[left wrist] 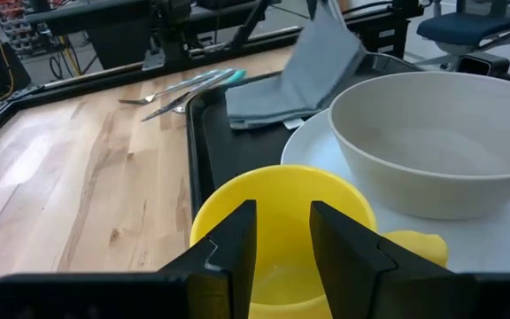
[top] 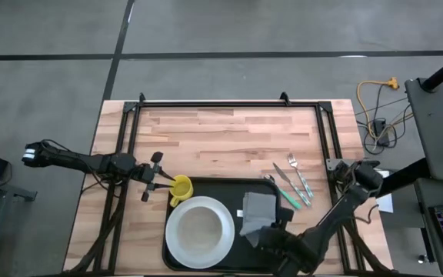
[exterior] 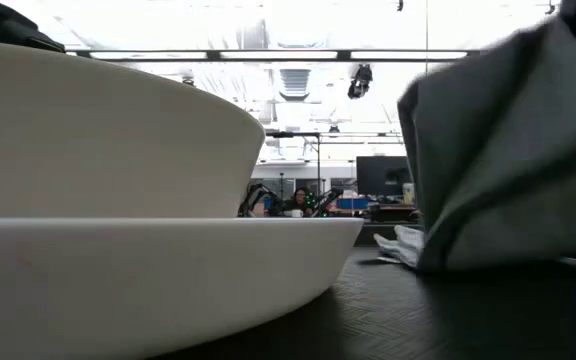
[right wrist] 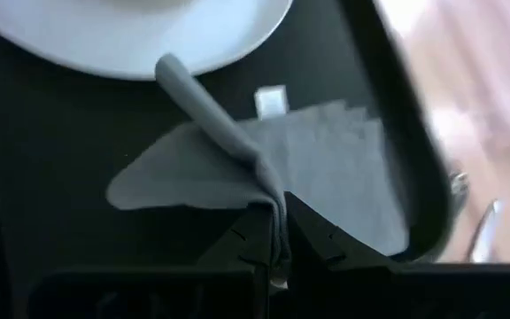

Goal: Set up tray
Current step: Put the gray napkin on the black tray to the right of the white plate

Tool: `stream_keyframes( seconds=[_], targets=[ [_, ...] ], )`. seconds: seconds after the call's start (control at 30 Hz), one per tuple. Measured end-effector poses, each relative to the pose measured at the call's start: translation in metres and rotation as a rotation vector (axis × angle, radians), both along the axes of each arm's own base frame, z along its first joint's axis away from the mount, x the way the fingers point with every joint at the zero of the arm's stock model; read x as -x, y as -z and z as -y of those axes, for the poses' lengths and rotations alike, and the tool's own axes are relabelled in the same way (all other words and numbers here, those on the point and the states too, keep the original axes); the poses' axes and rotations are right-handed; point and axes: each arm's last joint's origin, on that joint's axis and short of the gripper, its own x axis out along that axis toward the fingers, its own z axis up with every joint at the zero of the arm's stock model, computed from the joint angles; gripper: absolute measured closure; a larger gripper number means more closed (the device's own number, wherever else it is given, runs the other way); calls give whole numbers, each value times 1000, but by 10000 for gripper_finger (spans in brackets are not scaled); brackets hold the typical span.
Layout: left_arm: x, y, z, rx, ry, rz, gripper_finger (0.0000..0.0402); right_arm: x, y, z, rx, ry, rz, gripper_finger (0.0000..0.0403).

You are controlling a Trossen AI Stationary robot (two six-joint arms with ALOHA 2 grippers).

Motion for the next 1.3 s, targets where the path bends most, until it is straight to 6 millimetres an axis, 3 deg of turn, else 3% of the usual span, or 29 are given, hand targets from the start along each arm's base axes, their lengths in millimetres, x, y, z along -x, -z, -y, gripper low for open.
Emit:
stream_keyframes(
  seconds=[0.3, 0.47, 0.87, 1.1, 1.3],
  targets=[
    [0, 0, 0, 0, 0, 0, 307, -6, 32, -8, -71, -8, -195, 394],
    [0, 0, 0, 0, 0, 1, 307, -5, 29, -9, -100, -14, -210, 375],
    [0, 0, 0, 0, 0, 0, 307, -5, 20, -8, -106, -97, -223, 243],
    [0, 0, 0, 0, 0, 0, 307, -1, 21, -12, -280, -78, -364, 221],
    [0, 0, 0, 0, 0, 0, 307, -3, 20, -10, -248, -72, -328, 218]
  ],
)
